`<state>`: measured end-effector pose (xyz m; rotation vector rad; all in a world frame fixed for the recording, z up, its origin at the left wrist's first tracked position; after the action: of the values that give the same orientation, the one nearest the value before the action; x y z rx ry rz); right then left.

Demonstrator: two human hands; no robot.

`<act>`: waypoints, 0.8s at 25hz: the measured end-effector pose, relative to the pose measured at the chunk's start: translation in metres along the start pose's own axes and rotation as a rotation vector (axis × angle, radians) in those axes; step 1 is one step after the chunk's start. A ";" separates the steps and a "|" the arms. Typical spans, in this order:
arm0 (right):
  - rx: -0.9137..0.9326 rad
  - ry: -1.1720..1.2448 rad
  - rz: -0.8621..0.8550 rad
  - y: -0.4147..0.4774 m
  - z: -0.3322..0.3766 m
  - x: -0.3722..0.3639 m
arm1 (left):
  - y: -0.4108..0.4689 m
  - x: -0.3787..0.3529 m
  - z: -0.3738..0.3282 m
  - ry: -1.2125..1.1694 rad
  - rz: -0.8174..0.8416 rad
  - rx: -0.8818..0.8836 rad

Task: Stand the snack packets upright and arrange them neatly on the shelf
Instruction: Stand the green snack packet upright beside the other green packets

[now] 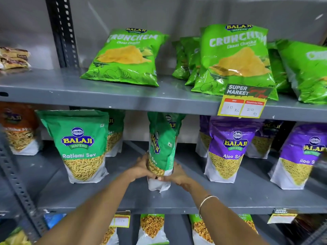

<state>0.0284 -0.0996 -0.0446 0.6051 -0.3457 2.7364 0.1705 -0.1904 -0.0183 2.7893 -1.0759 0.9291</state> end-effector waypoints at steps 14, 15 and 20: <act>0.031 0.277 -0.136 0.027 -0.023 0.058 | 0.026 0.002 -0.007 -0.021 -0.214 0.096; 0.051 0.303 -0.104 0.028 -0.024 0.057 | 0.024 0.001 -0.009 -0.041 -0.234 0.093; 0.078 0.262 -0.023 0.035 -0.023 0.059 | 0.011 -0.008 -0.021 -0.147 -0.275 0.069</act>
<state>-0.0433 -0.1106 -0.0444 0.2612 -0.1677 2.7717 0.1481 -0.1899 -0.0078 2.9983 -0.6554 0.7555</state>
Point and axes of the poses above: each hand's wrist, its own y-axis towards the middle knuckle, its own x-axis out of the back of the hand, z = x × y, the point moved 1 cm from there along y, towards the middle knuckle, and after that the axes turned 3 degrees about -z, right-handed, at the moved point
